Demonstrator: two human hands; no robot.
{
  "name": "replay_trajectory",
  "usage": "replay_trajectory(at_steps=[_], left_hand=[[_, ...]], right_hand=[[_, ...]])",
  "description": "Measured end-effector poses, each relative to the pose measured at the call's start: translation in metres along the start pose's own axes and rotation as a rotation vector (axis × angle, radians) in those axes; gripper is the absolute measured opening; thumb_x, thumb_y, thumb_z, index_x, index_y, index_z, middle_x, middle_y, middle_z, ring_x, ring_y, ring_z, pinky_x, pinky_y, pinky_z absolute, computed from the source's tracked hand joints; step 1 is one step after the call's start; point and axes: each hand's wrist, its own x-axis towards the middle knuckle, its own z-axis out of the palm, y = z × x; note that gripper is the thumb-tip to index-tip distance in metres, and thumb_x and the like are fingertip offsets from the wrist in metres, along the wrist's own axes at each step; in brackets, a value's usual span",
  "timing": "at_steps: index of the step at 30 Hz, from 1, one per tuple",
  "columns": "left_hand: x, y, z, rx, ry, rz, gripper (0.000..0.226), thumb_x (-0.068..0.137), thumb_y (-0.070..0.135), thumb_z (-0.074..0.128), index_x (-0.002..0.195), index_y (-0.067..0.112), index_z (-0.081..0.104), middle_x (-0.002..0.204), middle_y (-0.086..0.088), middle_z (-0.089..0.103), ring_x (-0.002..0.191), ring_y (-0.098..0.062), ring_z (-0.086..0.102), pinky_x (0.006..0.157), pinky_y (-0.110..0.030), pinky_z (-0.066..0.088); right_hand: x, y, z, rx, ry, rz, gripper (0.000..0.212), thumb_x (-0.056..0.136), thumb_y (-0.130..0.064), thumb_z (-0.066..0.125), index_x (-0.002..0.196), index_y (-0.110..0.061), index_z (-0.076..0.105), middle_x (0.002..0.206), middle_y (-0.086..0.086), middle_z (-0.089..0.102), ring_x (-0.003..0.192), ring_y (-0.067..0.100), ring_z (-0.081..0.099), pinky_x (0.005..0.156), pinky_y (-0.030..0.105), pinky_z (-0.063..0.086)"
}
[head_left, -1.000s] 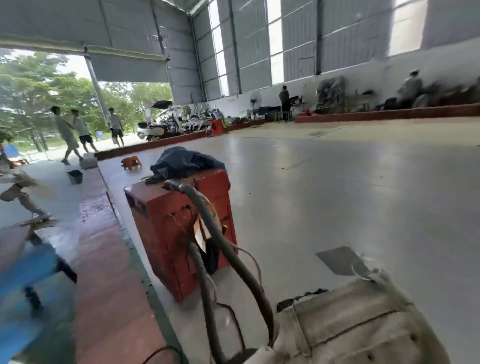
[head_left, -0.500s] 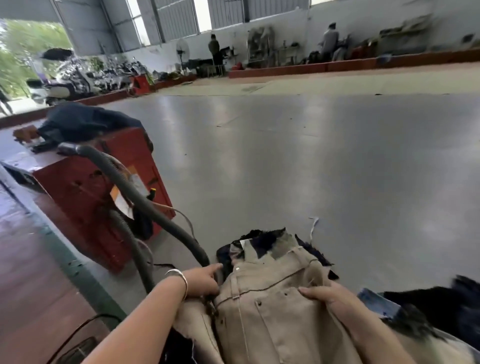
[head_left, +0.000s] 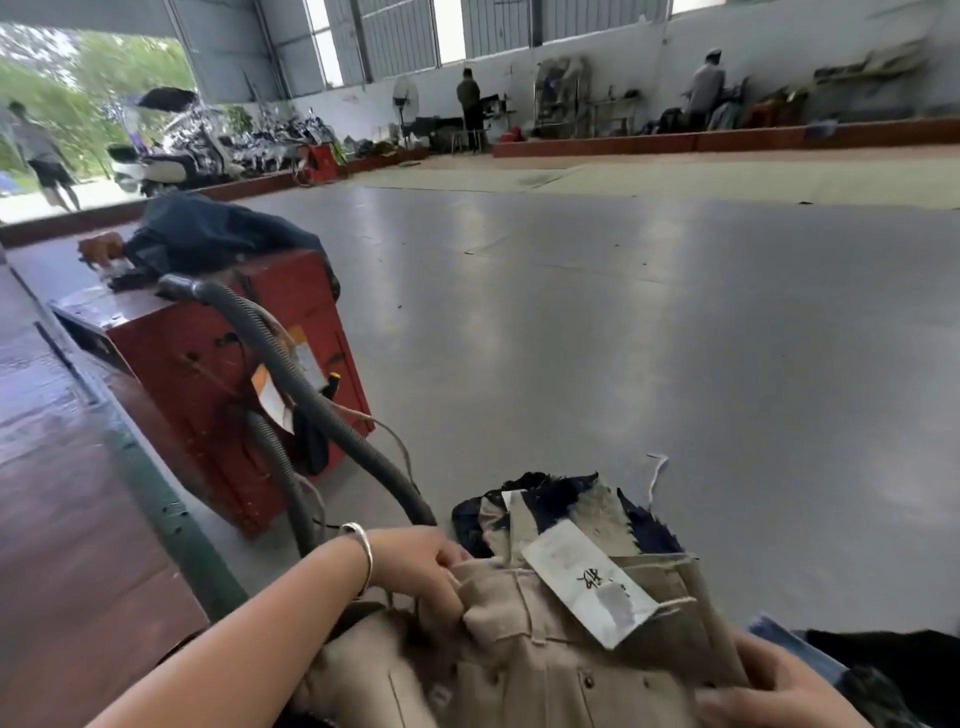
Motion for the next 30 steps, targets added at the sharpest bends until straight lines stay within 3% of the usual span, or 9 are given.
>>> replay_trajectory(at_steps=[4, 8, 11, 14, 17, 21, 26, 28, 30], left_hand=[[-0.042, 0.031, -0.028, 0.002, 0.209, 0.051, 0.016, 0.056, 0.03, 0.066, 0.066, 0.017, 0.065, 0.056, 0.01, 0.053, 0.056, -0.009, 0.05, 0.056, -0.025, 0.041], [-0.093, 0.055, -0.069, 0.355, 0.371, 0.033, 0.013, 0.064, 0.03, 0.069, 0.067, 0.018, 0.064, 0.059, 0.007, 0.061, 0.055, -0.006, 0.055, 0.058, -0.026, 0.046], [-0.145, 0.065, -0.099, 0.568, 0.716, 0.083, 0.024, 0.06, 0.041, 0.054, 0.07, 0.026, 0.068, 0.063, 0.008, 0.064, 0.063, -0.003, 0.058, 0.063, -0.03, 0.047], [-0.194, 0.064, -0.106, 0.501, 1.085, 0.214, 0.024, 0.064, 0.052, 0.056, 0.078, 0.039, 0.069, 0.068, 0.018, 0.065, 0.069, 0.001, 0.059, 0.059, -0.026, 0.042], [-0.21, 0.052, -0.07, 0.444, 1.194, 0.284, 0.03, 0.065, 0.028, 0.071, 0.087, 0.046, 0.062, 0.09, 0.024, 0.063, 0.087, 0.001, 0.058, 0.07, -0.032, 0.047], [-0.185, 0.013, 0.026, 0.289, 1.187, 0.262, 0.044, 0.046, 0.014, 0.056, 0.081, 0.04, 0.054, 0.093, 0.022, 0.056, 0.089, -0.006, 0.056, 0.072, -0.032, 0.048], [-0.159, -0.021, 0.105, 0.116, 0.5, 0.104, 0.015, 0.064, 0.052, 0.07, 0.076, 0.051, 0.06, 0.095, 0.026, 0.052, 0.084, 0.004, 0.057, 0.074, -0.015, 0.046], [-0.164, -0.027, 0.114, -0.03, 0.541, 0.128, 0.03, 0.067, 0.069, 0.068, 0.072, 0.039, 0.068, 0.085, 0.016, 0.061, 0.078, -0.003, 0.061, 0.068, -0.016, 0.047], [-0.169, -0.034, 0.116, -0.074, 0.791, 0.058, 0.043, 0.065, 0.077, 0.06, 0.072, 0.036, 0.068, 0.08, 0.013, 0.063, 0.076, -0.005, 0.06, 0.066, -0.022, 0.047]], right_hand=[[0.016, -0.012, 0.032, -0.057, 0.229, -0.011, 0.031, 0.074, -0.036, 0.085, 0.098, -0.019, 0.078, 0.093, 0.006, 0.078, 0.091, 0.024, 0.073, 0.087, 0.038, 0.057], [0.044, -0.077, 0.042, 0.255, 0.398, -0.194, 0.018, 0.095, -0.007, 0.06, 0.108, -0.007, 0.072, 0.083, 0.004, 0.078, 0.072, 0.016, 0.072, 0.07, 0.027, 0.06], [0.032, -0.134, 0.033, 0.284, 0.429, -0.547, 0.032, 0.095, 0.0, 0.055, 0.088, -0.022, 0.078, 0.075, -0.005, 0.076, 0.063, 0.006, 0.069, 0.057, 0.016, 0.054], [0.006, -0.174, 0.032, 0.251, 0.344, -0.866, 0.038, 0.089, 0.001, 0.058, 0.087, -0.03, 0.079, 0.088, -0.008, 0.077, 0.084, 0.008, 0.069, 0.077, 0.02, 0.056], [-0.014, -0.176, 0.042, 0.173, 0.267, -0.984, 0.041, 0.078, 0.004, 0.057, 0.088, -0.03, 0.078, 0.094, -0.009, 0.075, 0.096, 0.014, 0.066, 0.094, 0.029, 0.05], [-0.021, -0.107, 0.046, 0.002, 0.285, -0.791, 0.059, 0.073, 0.031, 0.039, 0.077, -0.018, 0.071, 0.104, 0.003, 0.074, 0.108, 0.023, 0.066, 0.084, 0.027, 0.056], [-0.019, 0.001, 0.046, -0.163, 0.339, -0.202, 0.052, 0.081, 0.027, 0.041, 0.053, -0.01, 0.063, 0.103, 0.001, 0.071, 0.115, 0.024, 0.06, 0.092, 0.032, 0.044], [-0.022, 0.013, 0.044, -0.065, 0.371, -0.064, 0.045, 0.084, 0.016, 0.044, 0.053, -0.008, 0.064, 0.098, 0.003, 0.072, 0.098, 0.018, 0.067, 0.084, 0.036, 0.048], [-0.025, 0.013, 0.046, 0.067, 0.349, 0.019, 0.035, 0.089, 0.001, 0.051, 0.061, -0.012, 0.068, 0.088, 0.009, 0.069, 0.072, 0.016, 0.067, 0.066, 0.037, 0.053]])
